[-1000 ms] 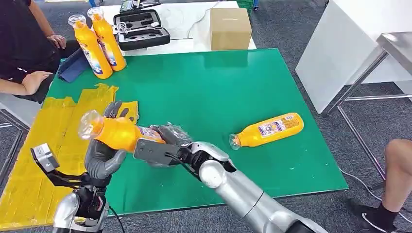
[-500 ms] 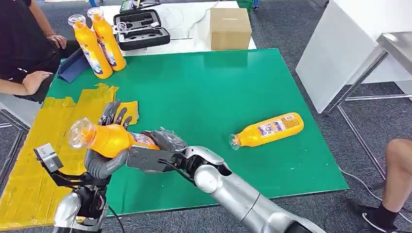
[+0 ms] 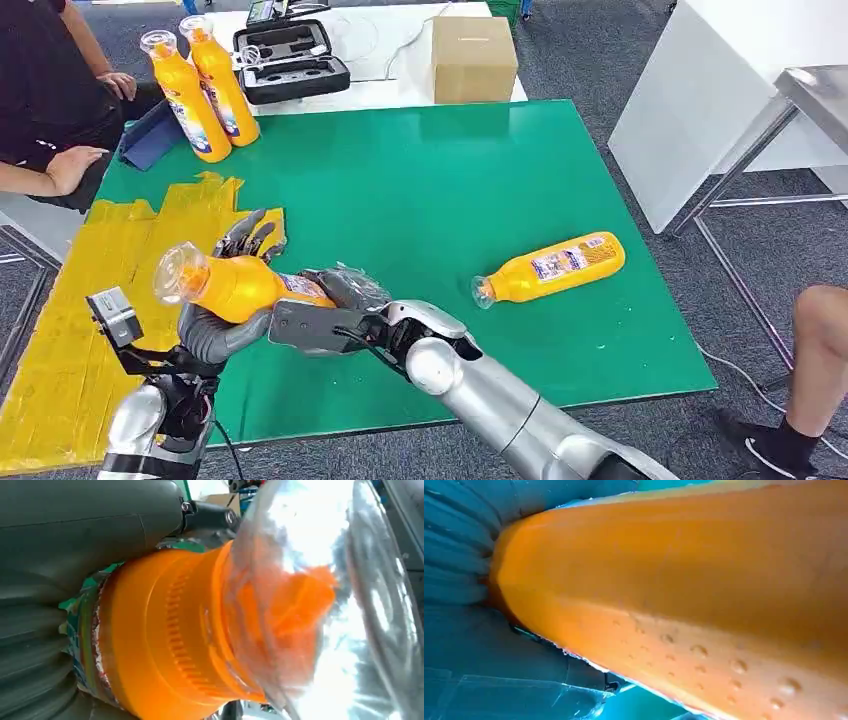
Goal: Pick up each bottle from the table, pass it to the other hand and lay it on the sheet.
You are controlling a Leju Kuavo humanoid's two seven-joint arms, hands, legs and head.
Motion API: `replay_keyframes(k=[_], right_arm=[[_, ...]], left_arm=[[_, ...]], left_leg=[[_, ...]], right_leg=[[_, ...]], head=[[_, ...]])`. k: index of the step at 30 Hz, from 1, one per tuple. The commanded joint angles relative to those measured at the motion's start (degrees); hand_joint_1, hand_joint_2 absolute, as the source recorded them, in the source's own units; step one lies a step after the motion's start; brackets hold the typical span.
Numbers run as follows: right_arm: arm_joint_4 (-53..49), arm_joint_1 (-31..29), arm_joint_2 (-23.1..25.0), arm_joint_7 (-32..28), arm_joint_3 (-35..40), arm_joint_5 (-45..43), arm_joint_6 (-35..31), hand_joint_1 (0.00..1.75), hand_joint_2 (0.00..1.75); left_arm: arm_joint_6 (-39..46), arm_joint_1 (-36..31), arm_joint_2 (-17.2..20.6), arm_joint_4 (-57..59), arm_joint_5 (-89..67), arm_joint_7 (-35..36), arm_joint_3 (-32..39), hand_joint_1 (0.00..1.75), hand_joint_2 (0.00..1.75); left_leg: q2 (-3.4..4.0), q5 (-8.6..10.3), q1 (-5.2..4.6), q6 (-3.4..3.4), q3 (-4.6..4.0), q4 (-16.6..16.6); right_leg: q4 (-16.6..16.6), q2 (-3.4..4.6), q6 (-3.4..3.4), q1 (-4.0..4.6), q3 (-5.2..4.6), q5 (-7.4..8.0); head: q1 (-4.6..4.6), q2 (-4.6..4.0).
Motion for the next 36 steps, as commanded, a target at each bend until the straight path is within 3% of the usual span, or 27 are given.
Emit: replay_keyframes(k=[1, 15, 16, 17, 18, 19, 24, 31, 36], right_arm=[[3.4, -4.1, 0.8, 0.0, 5.6, 0.2, 1.3, 1.75, 1.75], [4.1, -4.3, 0.9, -0.2, 5.5, 0.1, 1.3, 1.75, 1.75], [4.0, -4.3, 0.6, -0.1, 5.7, 1.1, 0.5, 1.33, 1.75], [3.6, -4.0, 0.4, -0.5, 5.3, 2.3, -0.9, 0.0, 1.75], [3.3, -3.5, 0.2, -0.5, 4.4, 2.8, -1.8, 0.0, 1.75], [2.8, -3.1, -0.2, -0.3, 3.5, 3.1, -2.6, 0.0, 0.0], [-0.8, -1.3, -4.3, 0.6, -1.4, 7.3, -5.3, 0.0, 0.0], [-12.3, 5.7, -12.6, 1.3, -12.8, 13.2, -6.7, 0.0, 0.0], [-12.8, 6.2, -12.0, 1.1, -13.8, 13.9, -5.6, 0.0, 0.0]], left_arm=[[-1.8, -2.5, 1.2, 6.0, -1.2, 0.4, -5.1, 1.75, 1.75], [-2.7, -2.6, 1.4, 6.7, -0.4, -0.1, -4.8, 1.75, 1.75], [-3.1, -2.5, 1.3, 7.0, 0.6, -0.2, -4.4, 1.75, 1.75], [-3.0, -2.3, 1.4, 6.9, 0.8, -0.2, -4.1, 1.75, 1.75], [-2.8, -2.1, 1.2, 6.7, 1.0, -0.3, -3.5, 1.75, 1.75], [-2.6, -1.9, 1.3, 6.5, 1.2, -0.3, -3.0, 1.75, 1.75], [-0.3, -0.6, 2.2, 4.7, 0.1, -0.6, 1.5, 1.75, 1.75], [10.8, 0.0, 3.3, 1.1, -25.2, -3.4, 8.1, 1.75, 1.75], [9.9, -0.1, 2.6, 1.1, -25.9, -3.5, 9.0, 1.75, 1.75]], left_leg=[[-0.04, -0.05, -0.01, -0.06, 0.17, 0.0], [-0.01, -0.01, -0.02, -0.03, 0.07, 0.0], [0.0, -0.06, -0.01, -0.06, 0.18, 0.0], [0.0, -0.04, -0.02, -0.04, 0.13, 0.0], [-0.01, -0.02, 0.0, -0.03, 0.09, 0.0], [-0.01, -0.06, 0.0, -0.06, 0.21, 0.0], [-0.04, -0.01, -0.01, -0.02, 0.1, 0.0], [-0.23, -0.04, 0.04, -0.03, 0.14, 0.0], [-0.11, -0.02, -0.02, -0.03, 0.06, 0.0]], right_leg=[[0.0, -0.11, -0.09, 0.01, 0.16, -0.08], [0.0, -0.05, -0.05, -0.02, 0.05, -0.02], [0.0, -0.07, -0.09, 0.0, 0.16, -0.07], [0.0, -0.06, -0.06, -0.01, 0.11, -0.05], [0.0, -0.05, -0.05, 0.01, 0.09, -0.03], [0.0, -0.08, -0.09, 0.02, 0.2, -0.08], [0.0, -0.09, -0.04, 0.0, 0.1, -0.03], [-0.1, -0.28, -0.05, 0.06, 0.24, -0.08], [0.0, -0.16, -0.05, 0.0, 0.08, -0.05]], head=[[0.02, 0.0], [0.0, 0.0], [0.0, 0.0], [0.0, 0.0], [0.0, 0.0], [0.0, 0.0], [-0.02, 0.0], [0.02, 0.0], [-0.02, 0.0]])
